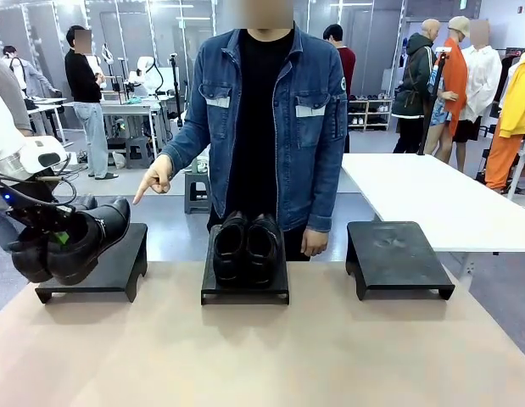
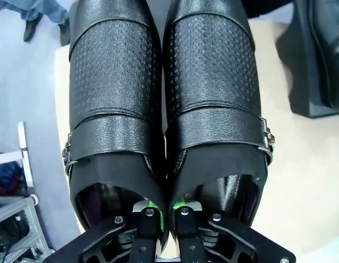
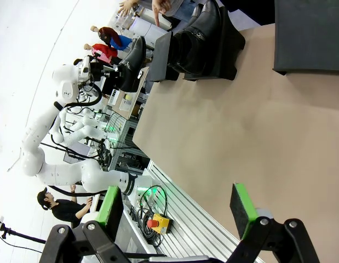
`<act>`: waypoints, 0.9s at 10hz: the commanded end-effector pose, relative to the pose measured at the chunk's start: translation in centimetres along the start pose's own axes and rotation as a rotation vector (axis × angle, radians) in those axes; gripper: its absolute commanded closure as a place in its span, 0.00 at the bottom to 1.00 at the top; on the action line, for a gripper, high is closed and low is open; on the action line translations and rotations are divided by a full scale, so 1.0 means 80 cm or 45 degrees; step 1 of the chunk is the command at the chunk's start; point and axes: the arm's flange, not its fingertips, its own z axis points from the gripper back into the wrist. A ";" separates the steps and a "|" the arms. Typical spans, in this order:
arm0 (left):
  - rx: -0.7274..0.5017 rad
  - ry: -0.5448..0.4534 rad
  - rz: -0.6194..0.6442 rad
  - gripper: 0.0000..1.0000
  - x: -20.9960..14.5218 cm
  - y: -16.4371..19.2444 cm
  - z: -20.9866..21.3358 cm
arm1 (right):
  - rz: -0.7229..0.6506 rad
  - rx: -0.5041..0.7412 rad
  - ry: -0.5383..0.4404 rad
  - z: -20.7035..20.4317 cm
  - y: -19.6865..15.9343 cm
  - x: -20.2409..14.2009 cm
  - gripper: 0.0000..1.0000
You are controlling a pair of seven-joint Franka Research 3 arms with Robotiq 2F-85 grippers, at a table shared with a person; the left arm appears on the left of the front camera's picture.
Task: Place the shoes on the stand as instructed by the person.
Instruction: Pick up another pair of Shoes and place it on the Shoes Stand indicated by the person.
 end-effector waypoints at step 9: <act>0.060 -0.218 0.037 0.93 0.086 0.023 -0.089 | 0.016 0.009 -0.005 0.000 0.001 0.000 0.00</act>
